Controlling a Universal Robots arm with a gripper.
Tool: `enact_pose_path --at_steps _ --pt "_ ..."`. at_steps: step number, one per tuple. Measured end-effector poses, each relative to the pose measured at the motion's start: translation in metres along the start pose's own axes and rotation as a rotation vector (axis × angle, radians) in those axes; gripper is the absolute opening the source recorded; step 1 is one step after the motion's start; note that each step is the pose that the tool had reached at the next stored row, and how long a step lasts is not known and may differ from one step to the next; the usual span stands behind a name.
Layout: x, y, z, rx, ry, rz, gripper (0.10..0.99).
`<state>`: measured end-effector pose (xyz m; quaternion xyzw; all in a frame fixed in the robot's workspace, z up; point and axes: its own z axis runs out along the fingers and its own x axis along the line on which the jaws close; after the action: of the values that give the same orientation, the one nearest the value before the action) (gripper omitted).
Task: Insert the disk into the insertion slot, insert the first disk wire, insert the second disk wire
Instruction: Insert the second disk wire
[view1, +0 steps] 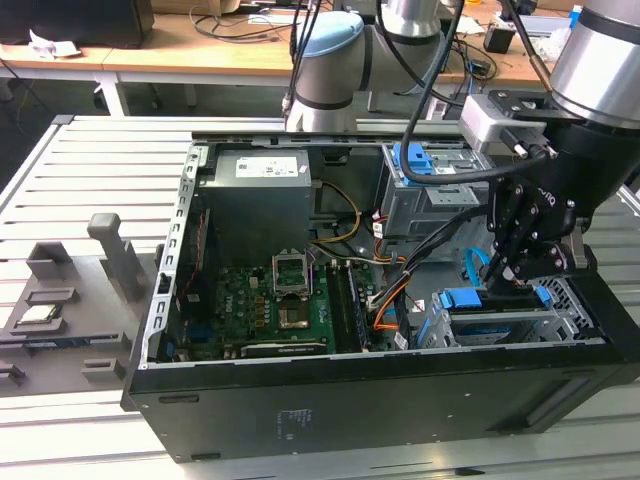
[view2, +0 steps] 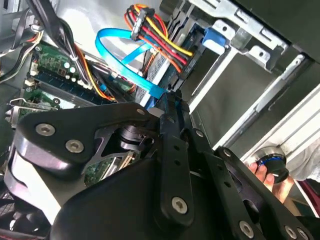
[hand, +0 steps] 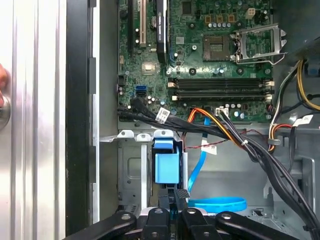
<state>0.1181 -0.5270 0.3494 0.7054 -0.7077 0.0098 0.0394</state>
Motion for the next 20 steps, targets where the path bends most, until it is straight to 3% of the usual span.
enact_pose_path --at_steps 7,14,20 --pt "-0.0001 -0.0056 0.0015 0.000 -0.0021 0.000 0.161" --pt "-0.0004 -0.0065 0.0037 0.000 -0.0235 -0.001 0.161" --pt "-0.0004 -0.0073 0.0052 0.000 -0.0262 -0.001 0.161"
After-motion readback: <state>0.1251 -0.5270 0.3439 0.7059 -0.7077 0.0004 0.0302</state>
